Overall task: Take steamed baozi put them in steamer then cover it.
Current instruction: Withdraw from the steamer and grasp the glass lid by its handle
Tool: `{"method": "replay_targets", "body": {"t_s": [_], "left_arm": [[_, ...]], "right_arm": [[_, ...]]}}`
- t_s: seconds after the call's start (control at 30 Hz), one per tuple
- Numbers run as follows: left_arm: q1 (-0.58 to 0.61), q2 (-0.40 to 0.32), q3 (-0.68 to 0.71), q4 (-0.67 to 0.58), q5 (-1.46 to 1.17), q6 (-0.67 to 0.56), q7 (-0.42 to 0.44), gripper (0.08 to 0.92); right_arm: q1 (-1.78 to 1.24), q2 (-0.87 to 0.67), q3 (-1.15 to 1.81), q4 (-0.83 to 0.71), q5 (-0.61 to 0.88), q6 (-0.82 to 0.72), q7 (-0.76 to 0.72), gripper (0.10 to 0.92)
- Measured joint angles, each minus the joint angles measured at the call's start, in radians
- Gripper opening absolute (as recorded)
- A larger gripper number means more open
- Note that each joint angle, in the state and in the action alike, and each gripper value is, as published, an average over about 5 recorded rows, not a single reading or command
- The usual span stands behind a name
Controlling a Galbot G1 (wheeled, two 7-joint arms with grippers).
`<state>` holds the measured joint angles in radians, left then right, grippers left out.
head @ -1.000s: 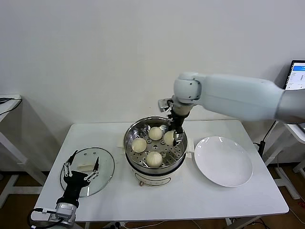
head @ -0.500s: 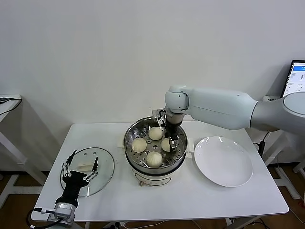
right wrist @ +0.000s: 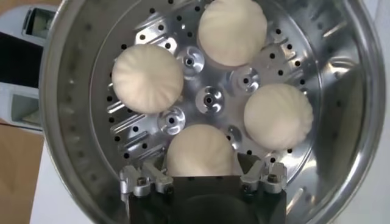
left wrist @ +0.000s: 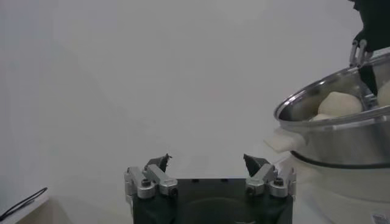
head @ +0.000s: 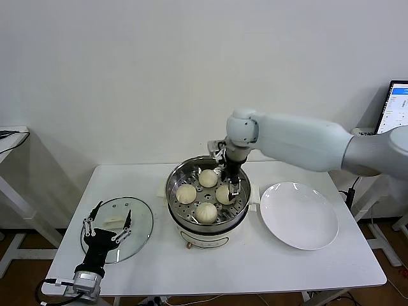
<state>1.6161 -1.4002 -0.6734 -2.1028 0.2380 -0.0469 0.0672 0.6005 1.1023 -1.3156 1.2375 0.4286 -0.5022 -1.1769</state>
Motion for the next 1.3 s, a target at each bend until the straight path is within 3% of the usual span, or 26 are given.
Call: {"method": "replay_targets", "body": {"t_s": [0.37, 0.77, 1.0, 1.3], "left_arm": [[-0.026, -0.005, -0.013, 0.002, -0.013, 0.025, 0.001, 0.823], [-0.066, -0.018, -0.014, 0.016, -0.011, 0.031, -0.01, 0.823], [-0.093, -0.024, -0.007, 0.045, -0.012, 0.01, -0.016, 0.823], [-0.098, -0.016, -0.001, 0.079, -0.01, -0.026, -0.018, 0.823]], "right_arm": [[-0.084, -0.263, 0.267, 0.117, 0.073, 0.038, 0.062, 0.823], [-0.682, -0.511, 0.91, 0.334, 0.253, 0.247, 0.52, 0.823], [-1.149, -0.464, 1.366, 0.491, 0.293, 0.369, 0.814, 0.823], [-1.671, -0.224, 1.776, 0.669, 0.235, 0.528, 1.05, 0.823]]}}
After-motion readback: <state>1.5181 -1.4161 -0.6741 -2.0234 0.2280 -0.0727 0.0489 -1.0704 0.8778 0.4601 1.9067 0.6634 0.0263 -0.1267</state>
